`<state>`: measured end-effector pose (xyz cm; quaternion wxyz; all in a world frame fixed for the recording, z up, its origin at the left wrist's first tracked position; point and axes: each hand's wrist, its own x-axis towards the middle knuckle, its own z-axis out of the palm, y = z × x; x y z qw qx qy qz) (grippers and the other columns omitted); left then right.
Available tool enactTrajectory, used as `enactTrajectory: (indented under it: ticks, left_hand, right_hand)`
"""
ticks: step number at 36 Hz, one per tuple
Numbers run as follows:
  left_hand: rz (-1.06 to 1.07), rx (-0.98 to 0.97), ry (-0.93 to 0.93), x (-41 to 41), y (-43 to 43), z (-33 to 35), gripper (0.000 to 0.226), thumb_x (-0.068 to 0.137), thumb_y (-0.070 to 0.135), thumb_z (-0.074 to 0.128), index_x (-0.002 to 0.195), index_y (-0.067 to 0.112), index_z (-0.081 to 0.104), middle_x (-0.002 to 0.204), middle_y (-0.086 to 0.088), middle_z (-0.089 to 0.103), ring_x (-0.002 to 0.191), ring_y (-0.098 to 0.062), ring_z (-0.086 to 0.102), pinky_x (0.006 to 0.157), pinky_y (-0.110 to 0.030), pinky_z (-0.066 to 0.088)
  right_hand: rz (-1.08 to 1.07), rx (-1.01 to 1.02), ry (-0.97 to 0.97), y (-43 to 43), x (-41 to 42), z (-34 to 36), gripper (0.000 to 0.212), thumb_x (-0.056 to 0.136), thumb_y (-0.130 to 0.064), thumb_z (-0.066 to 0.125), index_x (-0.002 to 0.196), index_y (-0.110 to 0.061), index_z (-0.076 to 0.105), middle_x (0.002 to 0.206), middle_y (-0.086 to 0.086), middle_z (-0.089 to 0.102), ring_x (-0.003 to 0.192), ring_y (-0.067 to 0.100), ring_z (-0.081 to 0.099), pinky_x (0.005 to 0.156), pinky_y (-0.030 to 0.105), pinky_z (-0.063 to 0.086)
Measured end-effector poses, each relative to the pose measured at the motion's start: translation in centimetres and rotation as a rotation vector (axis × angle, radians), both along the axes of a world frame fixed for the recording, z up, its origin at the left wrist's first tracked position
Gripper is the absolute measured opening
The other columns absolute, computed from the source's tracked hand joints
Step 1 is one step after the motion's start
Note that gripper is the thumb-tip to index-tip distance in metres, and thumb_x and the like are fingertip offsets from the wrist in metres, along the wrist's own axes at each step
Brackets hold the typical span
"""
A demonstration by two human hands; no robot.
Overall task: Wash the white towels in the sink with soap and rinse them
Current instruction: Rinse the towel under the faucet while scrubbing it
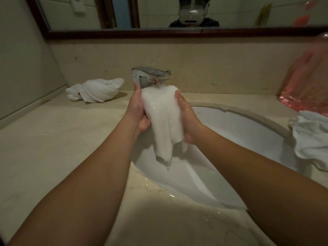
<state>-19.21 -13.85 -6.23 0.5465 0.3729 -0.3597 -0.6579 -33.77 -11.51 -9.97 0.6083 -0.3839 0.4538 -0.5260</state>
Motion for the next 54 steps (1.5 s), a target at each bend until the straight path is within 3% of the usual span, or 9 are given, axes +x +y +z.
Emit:
enactTrajectory:
  ticks: [5, 8, 15, 23, 29, 36, 42, 48, 54]
  left_hand:
    - [-0.022, -0.044, -0.211, -0.7, 0.2, -0.1, 0.099, 0.083, 0.092, 0.049, 0.142, 0.013, 0.061, 0.13, -0.017, 0.074, 0.115, -0.034, 0.074, 0.104, -0.05, 0.057]
    - [0.097, -0.055, -0.34, -0.9, -1.4, -1.9, 0.136, 0.046, 0.102, 0.07, 0.156, 0.027, 0.046, 0.14, -0.004, 0.069, 0.114, -0.025, 0.075, 0.097, -0.05, 0.062]
    - [0.15, -0.057, -0.407, -1.3, -0.8, -1.9, 0.123, 0.057, 0.102, 0.057, 0.16, 0.037, 0.038, 0.15, 0.003, 0.06, 0.127, -0.021, 0.066, 0.103, -0.047, 0.058]
    - [0.296, -0.155, -0.503, -1.4, -0.1, -1.5, 0.035, 0.103, 0.056, 0.059, 0.115, 0.024, 0.065, 0.111, 0.0, 0.074, 0.101, -0.019, 0.073, 0.088, -0.037, 0.061]
    - [0.369, -0.144, -0.598, -1.2, -0.6, -1.3, 0.056, 0.106, 0.059, 0.049, 0.134, 0.013, 0.064, 0.12, -0.005, 0.071, 0.107, -0.022, 0.068, 0.088, -0.036, 0.056]
    - [0.378, -0.16, -0.635, -1.4, -0.8, -1.3, 0.042, 0.112, 0.051, 0.039, 0.098, 0.023, 0.065, 0.09, 0.001, 0.066, 0.083, -0.016, 0.063, 0.068, -0.03, 0.044]
    - [0.374, -0.045, -0.542, -1.4, -1.1, -1.1, 0.055, 0.108, 0.06, 0.044, 0.135, 0.016, 0.062, 0.118, -0.006, 0.071, 0.102, -0.022, 0.068, 0.09, -0.036, 0.056]
    - [0.259, -0.017, -0.48, -1.3, -0.6, -1.0, 0.087, 0.091, 0.089, 0.037, 0.13, 0.017, 0.069, 0.115, -0.007, 0.077, 0.1, -0.024, 0.075, 0.093, -0.043, 0.061]
    - [-0.043, -0.061, -0.342, -2.0, 1.2, -0.3, 0.101, 0.098, 0.084, 0.013, 0.054, 0.019, 0.076, 0.052, 0.0, 0.057, 0.045, -0.013, 0.047, 0.046, -0.027, 0.035]
  right_hand:
    - [-0.029, 0.075, -0.066, -0.9, 0.0, -0.6, 0.105, 0.062, -0.083, 0.084, 0.146, -0.025, 0.06, 0.131, 0.012, 0.074, 0.115, 0.037, 0.074, 0.104, 0.058, 0.055]
    - [-0.231, -0.054, 0.075, -0.9, -0.6, 0.0, 0.069, 0.084, -0.067, 0.077, 0.14, -0.03, 0.061, 0.127, 0.002, 0.075, 0.11, 0.026, 0.075, 0.098, 0.051, 0.06]
    - [-0.274, -0.173, 0.213, -0.5, -0.1, 0.7, 0.023, 0.109, -0.046, 0.051, 0.122, -0.035, 0.067, 0.118, -0.004, 0.076, 0.108, 0.02, 0.074, 0.099, 0.05, 0.06]
    - [-0.288, -0.11, 0.263, 0.2, 1.3, 1.2, 0.026, 0.107, -0.055, 0.053, 0.113, -0.031, 0.061, 0.105, -0.01, 0.07, 0.1, 0.014, 0.069, 0.083, 0.033, 0.057]
    - [-0.416, -0.147, 0.473, 0.2, 2.0, 1.7, 0.043, 0.106, -0.06, 0.046, 0.121, -0.028, 0.072, 0.121, 0.001, 0.073, 0.114, 0.028, 0.067, 0.105, 0.048, 0.053]
    - [-0.387, -0.106, 0.435, 0.2, 2.1, 1.7, 0.062, 0.098, -0.067, 0.043, 0.133, -0.023, 0.068, 0.129, 0.004, 0.071, 0.119, 0.029, 0.067, 0.108, 0.05, 0.053]
    - [-0.293, 0.073, 0.409, 0.2, 1.6, 1.5, 0.08, 0.105, -0.066, 0.039, 0.163, -0.017, 0.016, 0.16, 0.012, 0.042, 0.141, 0.039, 0.049, 0.118, 0.049, 0.041]
    - [-0.351, -0.2, 0.884, 0.9, 0.1, 1.6, 0.043, 0.106, -0.053, 0.049, 0.143, -0.032, 0.046, 0.147, 0.01, 0.038, 0.132, 0.03, 0.045, 0.115, 0.05, 0.036]
    - [-0.12, -0.316, 0.633, 1.8, 1.1, 2.1, 0.062, 0.095, -0.084, 0.04, 0.11, -0.033, 0.072, 0.104, -0.006, 0.078, 0.098, 0.016, 0.075, 0.097, 0.045, 0.057]
